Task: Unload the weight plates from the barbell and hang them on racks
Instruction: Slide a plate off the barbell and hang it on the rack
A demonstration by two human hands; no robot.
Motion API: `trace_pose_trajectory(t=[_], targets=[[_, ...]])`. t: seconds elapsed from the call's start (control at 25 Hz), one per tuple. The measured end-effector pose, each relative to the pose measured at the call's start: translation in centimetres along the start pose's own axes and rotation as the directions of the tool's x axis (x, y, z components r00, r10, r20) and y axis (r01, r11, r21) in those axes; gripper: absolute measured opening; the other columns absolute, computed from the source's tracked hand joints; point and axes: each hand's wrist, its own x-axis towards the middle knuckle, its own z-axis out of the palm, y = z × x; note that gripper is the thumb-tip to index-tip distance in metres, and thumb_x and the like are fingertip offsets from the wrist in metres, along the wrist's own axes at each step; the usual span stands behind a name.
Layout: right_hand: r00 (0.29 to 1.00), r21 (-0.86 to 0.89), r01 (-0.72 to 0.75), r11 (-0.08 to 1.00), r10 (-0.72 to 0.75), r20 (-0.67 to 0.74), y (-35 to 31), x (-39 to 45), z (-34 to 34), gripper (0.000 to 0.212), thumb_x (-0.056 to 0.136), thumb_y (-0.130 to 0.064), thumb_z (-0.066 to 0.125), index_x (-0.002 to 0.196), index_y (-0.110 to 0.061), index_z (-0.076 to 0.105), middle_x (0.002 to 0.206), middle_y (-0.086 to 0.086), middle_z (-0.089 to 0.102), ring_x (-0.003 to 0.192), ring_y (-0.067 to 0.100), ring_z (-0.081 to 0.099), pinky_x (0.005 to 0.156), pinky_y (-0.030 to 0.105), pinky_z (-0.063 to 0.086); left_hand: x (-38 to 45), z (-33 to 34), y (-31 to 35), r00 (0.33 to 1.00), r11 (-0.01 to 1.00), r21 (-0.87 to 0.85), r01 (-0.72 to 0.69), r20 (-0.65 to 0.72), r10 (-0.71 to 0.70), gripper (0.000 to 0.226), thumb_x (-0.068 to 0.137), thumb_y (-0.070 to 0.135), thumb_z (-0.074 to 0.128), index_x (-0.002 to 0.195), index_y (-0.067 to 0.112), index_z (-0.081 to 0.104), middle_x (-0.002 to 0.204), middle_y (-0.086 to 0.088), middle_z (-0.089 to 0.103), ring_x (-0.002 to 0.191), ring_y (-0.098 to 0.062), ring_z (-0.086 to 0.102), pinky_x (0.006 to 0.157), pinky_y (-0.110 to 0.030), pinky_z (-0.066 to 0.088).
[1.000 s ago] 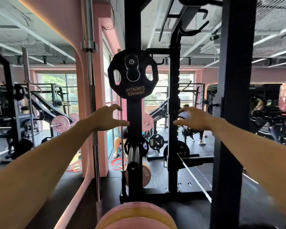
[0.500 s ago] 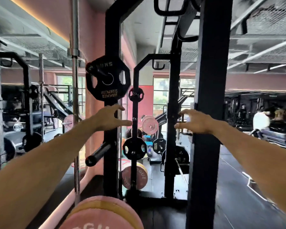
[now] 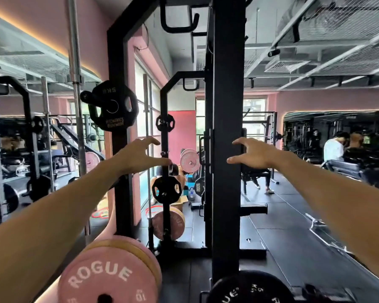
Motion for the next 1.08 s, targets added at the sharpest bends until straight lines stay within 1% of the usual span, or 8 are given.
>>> trace_pose_trajectory(t=[0.12,0.28,0.48,0.64,0.76,0.92,0.96,1.08], targets=[[0.999,-0.011,-0.034,0.999,0.034,0.018,2.3,-5.2,-1.7,0.079,0.079,-0.062,0.065,0.145,-0.033,0.034,0.151,0.003,0.039,0.133,0.027,0.042,0.111,0.049,0.032,-3.7,1.5,3.6,1.0,0.999,-0.048,0.012,0.019,-0.011,0.082,0.071,0.063,0.074,0.139,0.029,0.045,0.143,-0.015,0.045,0.126,-0.031,0.049,0.1,-0.039,0.039],[0.996,-0.016,-0.07,0.997,0.071,0.054,5.8,-10.3,-3.8,0.081,0.078,-0.06,0.068,0.146,-0.031,0.035,0.153,0.005,0.035,0.135,0.027,0.04,0.109,0.044,0.034,-6.4,3.0,7.5,0.997,1.0,0.013,-0.005,0.076,0.004,0.083,0.072,0.064,0.073,0.142,0.031,0.04,0.143,-0.014,0.043,0.126,-0.032,0.048,0.099,-0.038,0.039],[0.994,-0.03,-0.093,0.995,0.094,0.052,10.5,-11.4,-5.7,0.078,0.079,-0.06,0.065,0.145,-0.032,0.035,0.157,0.002,0.028,0.135,0.027,0.04,0.111,0.051,0.031,-4.9,4.8,11.7,0.998,0.999,0.031,-0.019,0.059,0.017,0.087,0.072,0.067,0.072,0.143,0.031,0.039,0.142,-0.013,0.045,0.128,-0.031,0.047,0.103,-0.042,0.038],[0.992,-0.056,-0.106,0.993,0.11,0.066,16.2,-9.0,-4.8,0.085,0.08,-0.062,0.063,0.15,-0.029,0.027,0.16,-0.001,0.02,0.141,0.027,0.033,0.113,0.048,0.028,-1.6,9.5,13.8,0.996,1.0,0.022,-0.002,0.094,0.0,0.098,0.059,0.079,0.068,0.141,0.031,0.041,0.138,-0.011,0.047,0.123,-0.029,0.05,0.095,-0.037,0.039],[0.99,-0.022,-0.106,0.994,0.108,0.09,20.9,-5.0,-3.2,0.083,0.078,-0.064,0.064,0.147,-0.031,0.032,0.153,0.004,0.036,0.133,0.028,0.042,0.109,0.043,0.034,2.4,14.6,14.2,0.996,1.0,0.014,0.026,0.087,-0.027,0.081,0.069,0.069,0.074,0.136,0.036,0.044,0.137,-0.009,0.047,0.12,-0.025,0.051,0.09,-0.033,0.037],[0.989,-0.049,-0.084,0.995,0.089,0.115,27.5,2.4,0.5,0.091,0.064,-0.08,0.058,0.142,-0.039,0.035,0.146,-0.001,0.045,0.125,0.028,0.05,0.105,0.046,0.038,9.6,22.0,14.0,0.995,0.997,-0.003,0.08,0.067,-0.08,0.08,0.069,0.066,0.076,0.137,0.037,0.045,0.133,-0.006,0.049,0.118,-0.023,0.051,0.09,-0.032,0.038],[0.988,-0.059,-0.084,0.995,0.091,0.125,28.9,4.1,1.7,0.095,0.061,-0.083,0.057,0.143,-0.041,0.034,0.148,-0.002,0.044,0.126,0.028,0.05,0.105,0.047,0.038,11.0,23.8,13.9,0.994,0.996,-0.008,0.089,0.07,-0.088,0.081,0.069,0.066,0.076,0.137,0.037,0.044,0.133,-0.006,0.05,0.119,-0.022,0.051,0.091,-0.032,0.038],[0.987,-0.125,-0.06,0.99,0.077,0.137,31.6,6.5,4.7,0.089,0.074,-0.074,0.059,0.149,-0.037,0.026,0.155,0.001,0.032,0.137,0.029,0.038,0.11,0.048,0.032,13.4,28.2,12.9,0.991,0.994,0.009,0.113,0.075,-0.113,0.08,0.068,0.066,0.076,0.136,0.037,0.045,0.134,-0.005,0.051,0.121,-0.021,0.052,0.092,-0.032,0.039]])
